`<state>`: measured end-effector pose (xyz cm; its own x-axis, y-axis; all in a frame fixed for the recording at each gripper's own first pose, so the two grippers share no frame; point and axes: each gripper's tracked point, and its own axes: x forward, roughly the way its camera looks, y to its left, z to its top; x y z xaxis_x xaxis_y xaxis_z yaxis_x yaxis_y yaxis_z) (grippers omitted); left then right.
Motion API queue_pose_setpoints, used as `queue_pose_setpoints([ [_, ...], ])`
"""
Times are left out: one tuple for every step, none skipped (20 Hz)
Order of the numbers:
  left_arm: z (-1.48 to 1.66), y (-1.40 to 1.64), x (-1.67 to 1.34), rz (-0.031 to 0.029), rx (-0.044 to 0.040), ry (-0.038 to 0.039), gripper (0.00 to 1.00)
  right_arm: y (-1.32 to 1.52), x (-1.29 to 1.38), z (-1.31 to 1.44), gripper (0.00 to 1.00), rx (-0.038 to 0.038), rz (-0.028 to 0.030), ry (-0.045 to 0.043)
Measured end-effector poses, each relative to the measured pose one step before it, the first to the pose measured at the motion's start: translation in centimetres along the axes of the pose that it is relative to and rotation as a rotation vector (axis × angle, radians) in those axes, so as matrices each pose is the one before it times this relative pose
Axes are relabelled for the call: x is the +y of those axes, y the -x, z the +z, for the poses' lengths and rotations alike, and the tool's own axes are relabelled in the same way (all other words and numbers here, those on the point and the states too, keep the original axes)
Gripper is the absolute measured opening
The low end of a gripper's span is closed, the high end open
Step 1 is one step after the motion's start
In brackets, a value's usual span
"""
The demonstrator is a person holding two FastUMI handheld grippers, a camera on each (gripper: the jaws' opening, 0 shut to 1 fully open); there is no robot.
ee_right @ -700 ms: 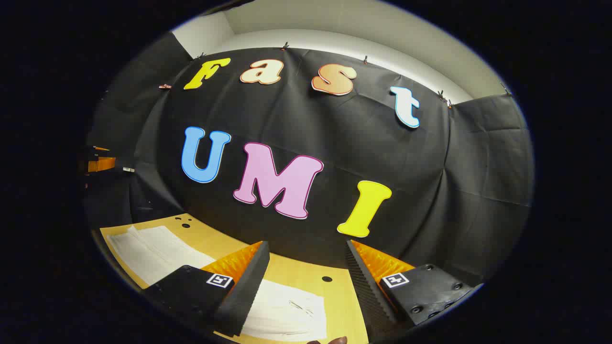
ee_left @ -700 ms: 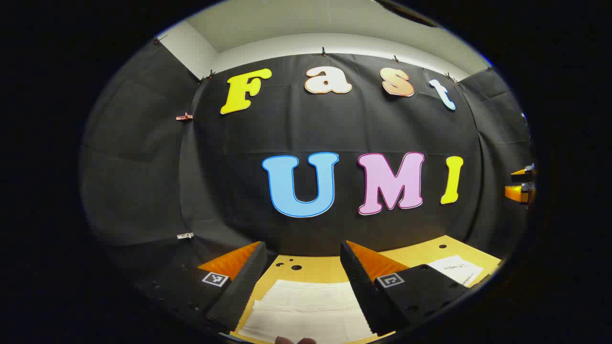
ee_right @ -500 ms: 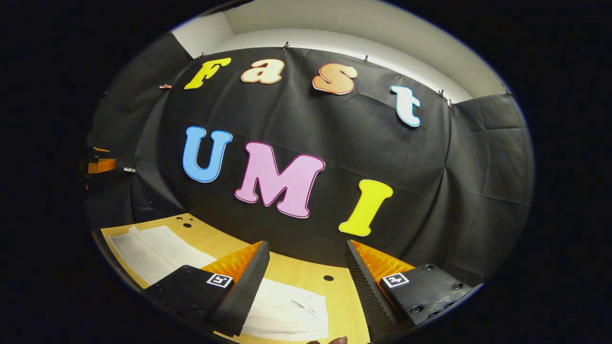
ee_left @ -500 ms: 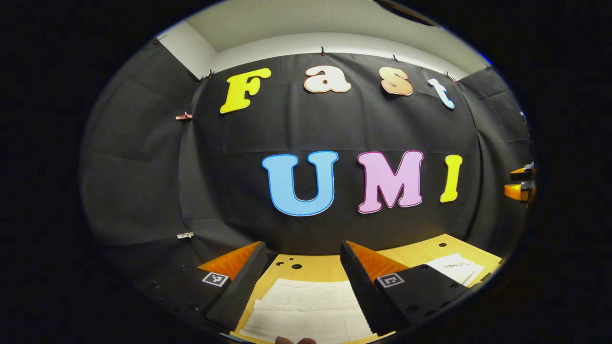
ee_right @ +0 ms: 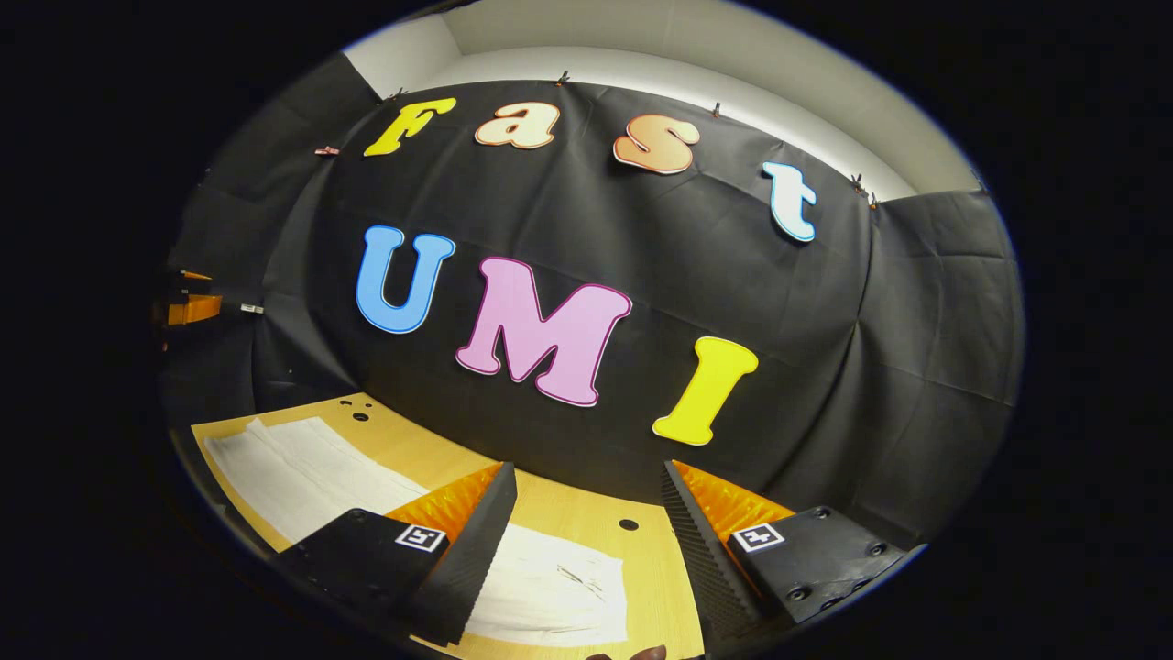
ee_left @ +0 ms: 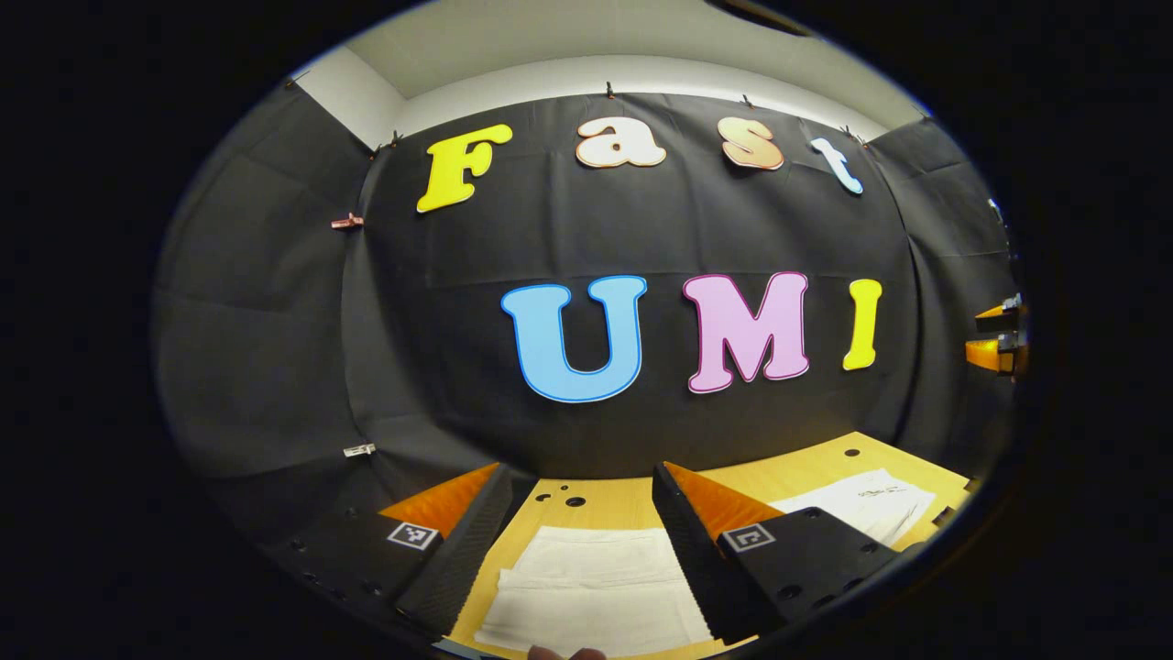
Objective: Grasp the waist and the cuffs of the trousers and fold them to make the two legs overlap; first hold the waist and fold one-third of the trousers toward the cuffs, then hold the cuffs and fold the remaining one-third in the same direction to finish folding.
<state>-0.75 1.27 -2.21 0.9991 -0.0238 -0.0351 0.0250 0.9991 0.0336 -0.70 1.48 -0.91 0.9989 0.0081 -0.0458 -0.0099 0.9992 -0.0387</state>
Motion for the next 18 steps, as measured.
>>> queue_pose_setpoints([
  [-0.438,0.021,-0.095,-0.01608,0.00475,-0.00422,0.96,0.184,0.121,-0.111,0.97,0.00497,-0.00215,0.00691],
  [-0.473,0.117,0.002,-0.01888,0.00568,-0.01562,0.96,0.145,-0.003,-0.167,0.96,0.00674,-0.00209,0.00829],
  [-1.036,0.058,0.274,-0.02743,0.01437,-0.02400,0.97,0.317,0.061,-0.118,0.97,0.00575,-0.00319,0.00874],
  [-1.069,0.318,0.254,-0.02684,0.02244,-0.02581,0.98,0.234,-0.021,-0.233,0.97,0.00685,-0.00623,0.00944],
  [-1.607,-0.163,0.348,-0.02460,0.02693,-0.03085,0.98,0.363,-0.008,-0.207,0.97,0.00819,-0.00739,0.00811],
  [-1.591,0.029,0.303,-0.02873,0.03084,-0.03685,0.98,-0.293,0.024,-0.453,0.97,0.00866,-0.00834,0.00562],
  [-1.898,0.124,0.193,-0.03152,0.03265,-0.04262,0.98,0.296,0.096,-0.469,0.97,0.01119,-0.00836,0.00864],
  [-1.896,-0.005,-0.027,-0.03602,0.03532,-0.04987,0.98,0.327,-0.096,-0.745,0.97,0.01390,-0.00872,0.01260],
  [-2.269,-0.061,-0.217,-0.03845,0.03640,-0.04983,0.98,0.381,-0.012,-0.621,0.97,0.01771,-0.00944,0.01572],
  [-2.230,-0.254,-0.460,-0.03897,0.03834,-0.04557,0.98,0.494,0.030,-0.558,0.97,0.01688,-0.00824,0.01643],
  [-2.472,-0.255,-0.576,-0.04439,0.03923,-0.04154,0.98,0.546,0.108,-0.484,0.97,0.01451,-0.00797,0.01315],
  [-2.427,-0.326,-0.628,-0.03981,0.03808,-0.04062,0.98,0.438,0.246,-0.487,0.97,0.01549,-0.00390,0.00813],
  [-2.067,-0.487,-0.834,-0.04381,0.03524,-0.04025,0.98,0.390,0.145,-0.428,0.97,0.01446,-0.00430,0.00497],
  [-1.881,-0.607,-0.843,-0.04232,0.03290,-0.04479,0.98,0.205,-0.021,-0.542,0.97,0.01582,-0.00649,0.00293],
  [-1.968,-0.700,-0.943,-0.04248,0.04192,-0.04305,0.98,0.359,0.190,-0.490,0.97,0.01643,0.00106,0.00094],
  [-1.765,-0.868,-0.731,-0.03567,0.03888,-0.03256,0.98,0.233,0.101,-0.498,0.97,0.01210,-0.00251,0.00302],
  [-1.802,-0.862,-0.816,-0.03188,0.03782,-0.02592,0.98,0.275,-0.081,-0.471,0.97,0.01109,-0.00590,0.00593],
  [-1.494,-0.880,-0.329,-0.02375,0.03474,-0.03083,0.98,0.107,-0.097,-0.523,0.97,0.01181,-0.00415,0.00376],
])
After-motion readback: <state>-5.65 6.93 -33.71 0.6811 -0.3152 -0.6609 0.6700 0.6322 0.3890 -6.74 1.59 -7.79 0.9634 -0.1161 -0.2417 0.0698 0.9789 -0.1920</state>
